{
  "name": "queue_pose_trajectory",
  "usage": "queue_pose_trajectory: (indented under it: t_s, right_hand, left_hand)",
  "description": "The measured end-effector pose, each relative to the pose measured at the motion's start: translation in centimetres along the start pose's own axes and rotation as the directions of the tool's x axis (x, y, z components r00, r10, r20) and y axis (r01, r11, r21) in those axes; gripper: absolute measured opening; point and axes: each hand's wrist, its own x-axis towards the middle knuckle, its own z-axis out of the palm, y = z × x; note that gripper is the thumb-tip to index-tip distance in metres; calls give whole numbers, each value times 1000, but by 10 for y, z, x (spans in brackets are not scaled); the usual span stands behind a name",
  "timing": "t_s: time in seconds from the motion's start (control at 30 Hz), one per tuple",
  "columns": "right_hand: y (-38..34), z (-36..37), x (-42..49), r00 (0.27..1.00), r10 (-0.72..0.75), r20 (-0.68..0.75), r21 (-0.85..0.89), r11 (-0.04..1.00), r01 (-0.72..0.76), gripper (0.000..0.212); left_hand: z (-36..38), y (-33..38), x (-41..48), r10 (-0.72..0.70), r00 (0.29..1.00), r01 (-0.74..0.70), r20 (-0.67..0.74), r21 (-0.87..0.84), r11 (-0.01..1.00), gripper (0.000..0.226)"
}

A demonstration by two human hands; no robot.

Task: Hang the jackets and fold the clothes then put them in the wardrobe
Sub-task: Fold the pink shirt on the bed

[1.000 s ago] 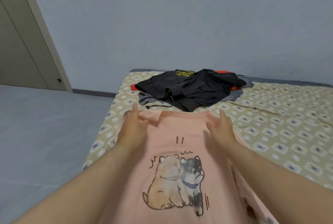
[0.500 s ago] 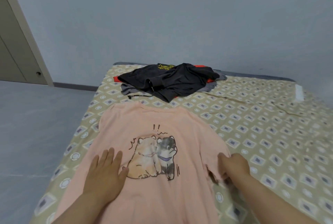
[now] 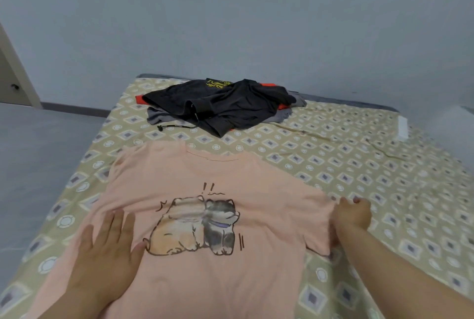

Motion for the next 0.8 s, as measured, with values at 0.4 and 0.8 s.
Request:
queue_pose_trajectory:
  t_s: [0.4, 0.8]
  right_hand:
    - [17, 98, -251, 349, -672, 653, -206, 285, 936, 58]
    - [20, 104, -250, 399, -650, 647, -249, 316, 916, 60]
  left_hand:
    - [-43, -21, 10, -109, 957, 16, -270, -326, 945, 53]
    - [-85, -48, 129, 42, 837, 529, 545, -789, -312, 20]
